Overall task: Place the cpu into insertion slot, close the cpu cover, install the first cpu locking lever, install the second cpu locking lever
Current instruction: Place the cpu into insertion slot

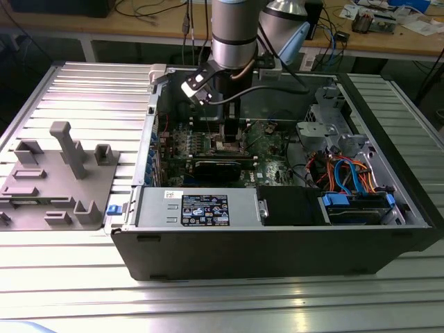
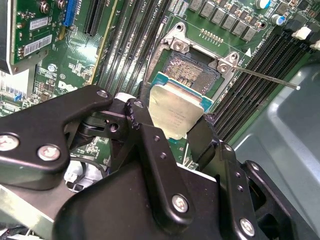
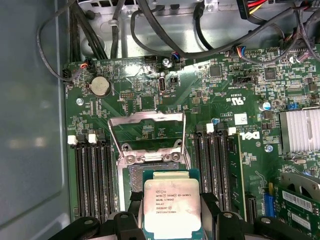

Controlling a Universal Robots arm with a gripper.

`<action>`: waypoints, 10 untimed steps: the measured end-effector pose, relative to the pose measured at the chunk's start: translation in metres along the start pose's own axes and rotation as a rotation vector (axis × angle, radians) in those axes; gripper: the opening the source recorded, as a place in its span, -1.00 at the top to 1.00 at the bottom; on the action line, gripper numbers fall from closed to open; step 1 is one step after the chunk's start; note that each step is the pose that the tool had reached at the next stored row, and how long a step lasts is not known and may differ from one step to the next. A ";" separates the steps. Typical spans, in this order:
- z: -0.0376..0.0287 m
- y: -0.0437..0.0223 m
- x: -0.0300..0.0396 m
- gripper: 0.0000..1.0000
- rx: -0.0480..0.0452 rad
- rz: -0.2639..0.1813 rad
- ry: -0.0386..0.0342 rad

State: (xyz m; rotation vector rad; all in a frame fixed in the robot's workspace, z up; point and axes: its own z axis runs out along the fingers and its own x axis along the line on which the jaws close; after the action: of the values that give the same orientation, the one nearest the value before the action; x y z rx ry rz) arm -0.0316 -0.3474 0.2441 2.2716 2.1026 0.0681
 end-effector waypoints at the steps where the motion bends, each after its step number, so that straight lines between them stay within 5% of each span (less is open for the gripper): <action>1: 0.0002 0.0000 0.0000 -0.08 0.0000 0.000 0.0000; 10: 0.0035 -0.0002 0.0000 -0.08 0.0000 0.000 0.0001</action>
State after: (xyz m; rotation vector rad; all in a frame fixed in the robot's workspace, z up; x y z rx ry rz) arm -0.0316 -0.3474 0.2407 2.2716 2.1026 0.0683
